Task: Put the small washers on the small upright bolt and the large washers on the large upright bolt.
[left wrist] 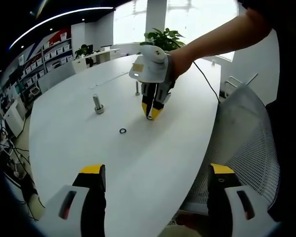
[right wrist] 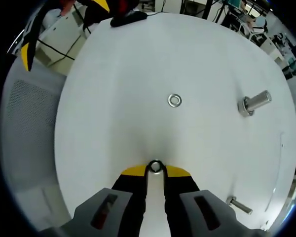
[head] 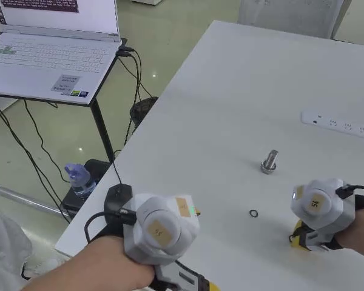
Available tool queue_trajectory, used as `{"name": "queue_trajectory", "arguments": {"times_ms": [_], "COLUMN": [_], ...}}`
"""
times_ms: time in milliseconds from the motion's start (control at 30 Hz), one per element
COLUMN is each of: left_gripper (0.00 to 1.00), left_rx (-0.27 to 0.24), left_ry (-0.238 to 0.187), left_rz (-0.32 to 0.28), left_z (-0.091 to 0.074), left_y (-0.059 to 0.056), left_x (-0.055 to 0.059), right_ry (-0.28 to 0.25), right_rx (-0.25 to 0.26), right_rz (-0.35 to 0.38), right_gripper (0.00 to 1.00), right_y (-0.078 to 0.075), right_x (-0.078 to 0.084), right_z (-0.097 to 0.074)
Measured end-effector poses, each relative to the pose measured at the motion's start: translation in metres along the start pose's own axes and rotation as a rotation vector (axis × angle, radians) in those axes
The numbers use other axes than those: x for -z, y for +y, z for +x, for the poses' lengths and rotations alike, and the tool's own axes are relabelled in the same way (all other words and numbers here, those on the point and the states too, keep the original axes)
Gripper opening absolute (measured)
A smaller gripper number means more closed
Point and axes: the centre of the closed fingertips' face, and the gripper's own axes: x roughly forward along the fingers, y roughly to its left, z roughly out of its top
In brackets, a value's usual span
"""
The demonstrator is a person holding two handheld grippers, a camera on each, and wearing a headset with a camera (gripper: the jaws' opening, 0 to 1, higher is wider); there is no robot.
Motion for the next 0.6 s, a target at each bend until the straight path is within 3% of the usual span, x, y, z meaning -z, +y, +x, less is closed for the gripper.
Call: {"name": "queue_trajectory", "arguments": {"times_ms": [333,600], "left_gripper": [0.84,0.85], "left_rx": [-0.01,-0.024], "left_ry": [-0.003,-0.015], "left_rz": [0.003,-0.018], "left_z": [-0.002,-0.003], "left_y": [-0.003,-0.004], "left_x": [-0.003,-0.002], "right_ry": [-0.012,-0.019], "right_rx": [0.001,0.018], "right_rz": [0.058,0.099], "right_gripper": [0.12,0.12], "right_y": [-0.001,-0.012], "right_x": [0.005,0.019], "right_z": [-0.002,-0.021]}}
